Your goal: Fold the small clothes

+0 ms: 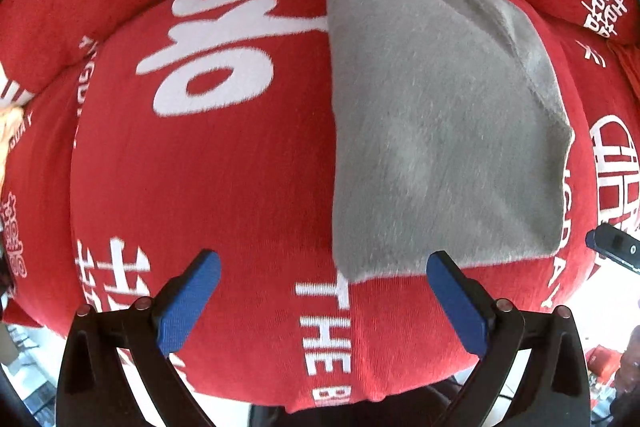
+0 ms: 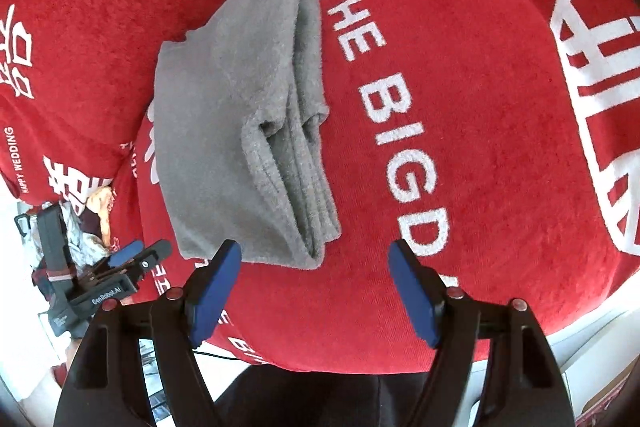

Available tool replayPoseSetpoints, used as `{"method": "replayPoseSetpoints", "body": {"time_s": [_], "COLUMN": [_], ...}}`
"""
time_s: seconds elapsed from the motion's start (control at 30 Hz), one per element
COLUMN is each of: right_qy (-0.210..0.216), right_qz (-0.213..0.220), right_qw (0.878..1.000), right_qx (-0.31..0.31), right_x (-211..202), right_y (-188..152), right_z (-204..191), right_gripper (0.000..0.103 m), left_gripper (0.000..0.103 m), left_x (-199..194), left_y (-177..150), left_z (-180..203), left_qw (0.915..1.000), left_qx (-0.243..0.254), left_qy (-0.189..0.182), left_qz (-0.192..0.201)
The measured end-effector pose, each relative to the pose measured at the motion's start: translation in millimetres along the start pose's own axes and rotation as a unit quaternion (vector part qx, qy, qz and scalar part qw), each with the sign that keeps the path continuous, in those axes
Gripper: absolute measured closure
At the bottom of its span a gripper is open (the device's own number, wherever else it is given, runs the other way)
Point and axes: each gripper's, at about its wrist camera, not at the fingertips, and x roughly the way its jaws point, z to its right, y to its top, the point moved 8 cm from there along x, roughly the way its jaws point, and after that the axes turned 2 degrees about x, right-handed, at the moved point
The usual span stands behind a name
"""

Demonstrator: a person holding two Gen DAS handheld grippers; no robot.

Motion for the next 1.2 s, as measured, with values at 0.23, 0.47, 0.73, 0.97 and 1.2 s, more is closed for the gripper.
{"method": "replayPoseSetpoints", "body": {"time_s": [0.23, 0.47, 0.73, 0.97, 1.2], "right_qy": [0.005, 0.0, -0.012, -0.021, -0.032], "right_qz": [0.019, 0.026, 0.016, 0.008, -0.005], "right_qw": [1.0, 0.999, 0.998, 0.999, 0.998], "right_qx": [-0.015, -0.018, -0.054, -0.047, -0.047], "right_x": [-4.3, -5.4, 0.5, 4.8, 5.7], "right_y": [-15.5, -47.6, -72.0, -77.9, -53.1], "right_z": [-11.3, -20.4, -50.8, -56.1, -43.5], "right_gripper": [0.023, 0.019, 0.019, 0.019, 0.019], "left_gripper": [0.0, 0.0, 0.0, 0.0, 0.0], "left_x": [-8.4, -29.2, -29.6, -21.6, -15.8], "left_y": [-21.4, -47.2, -79.8, -91.7, -65.6], "left_z": [3.3, -23.9, -70.7, -87.0, -71.2], "left_qw": [0.9992, 0.9967, 0.9955, 0.9935, 0.9909], "left_qx": [0.009, -0.028, -0.064, -0.084, -0.094], "left_qy": [-0.038, -0.062, -0.05, -0.061, -0.083], "left_qz": [0.011, 0.044, 0.049, 0.047, 0.049]}}
